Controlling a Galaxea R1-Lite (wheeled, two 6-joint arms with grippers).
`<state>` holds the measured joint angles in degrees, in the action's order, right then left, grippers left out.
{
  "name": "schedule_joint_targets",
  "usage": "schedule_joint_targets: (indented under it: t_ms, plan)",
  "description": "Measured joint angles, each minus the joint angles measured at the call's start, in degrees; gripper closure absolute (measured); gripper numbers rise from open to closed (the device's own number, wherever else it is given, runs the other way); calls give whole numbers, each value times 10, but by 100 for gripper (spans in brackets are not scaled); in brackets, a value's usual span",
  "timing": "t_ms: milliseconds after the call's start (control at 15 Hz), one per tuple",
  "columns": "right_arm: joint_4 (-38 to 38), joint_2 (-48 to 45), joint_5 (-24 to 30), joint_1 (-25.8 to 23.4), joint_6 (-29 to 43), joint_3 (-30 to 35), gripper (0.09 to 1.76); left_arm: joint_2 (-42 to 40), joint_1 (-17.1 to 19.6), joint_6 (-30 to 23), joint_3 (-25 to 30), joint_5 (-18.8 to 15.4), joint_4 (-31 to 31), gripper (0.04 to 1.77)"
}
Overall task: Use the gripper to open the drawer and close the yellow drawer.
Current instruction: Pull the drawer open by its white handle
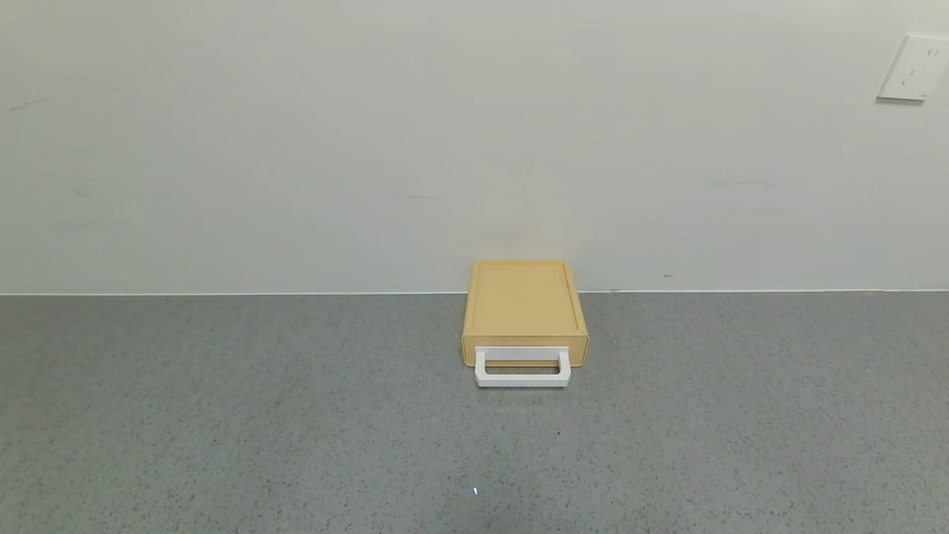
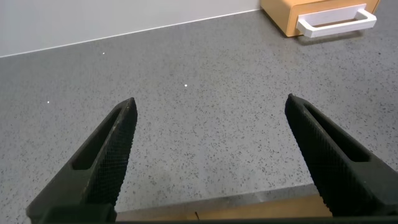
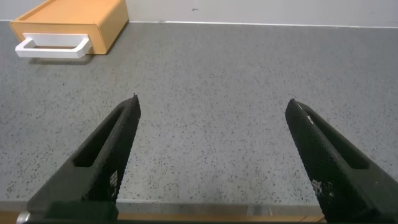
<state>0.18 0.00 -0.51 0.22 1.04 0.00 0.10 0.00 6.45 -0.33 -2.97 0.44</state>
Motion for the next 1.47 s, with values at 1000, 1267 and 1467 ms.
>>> schedule_joint_targets:
  t_ms: [1000, 1267, 1467]
  plan:
    - [0, 0, 0, 0, 0, 0, 14, 501, -54, 65, -467, 0, 119, 9]
    - [0, 0, 0, 0, 0, 0, 14, 731, -155, 94, -622, -5, 152, 9]
    - [0, 0, 0, 0, 0, 0, 14, 882, -232, 102, -749, -6, 187, 9]
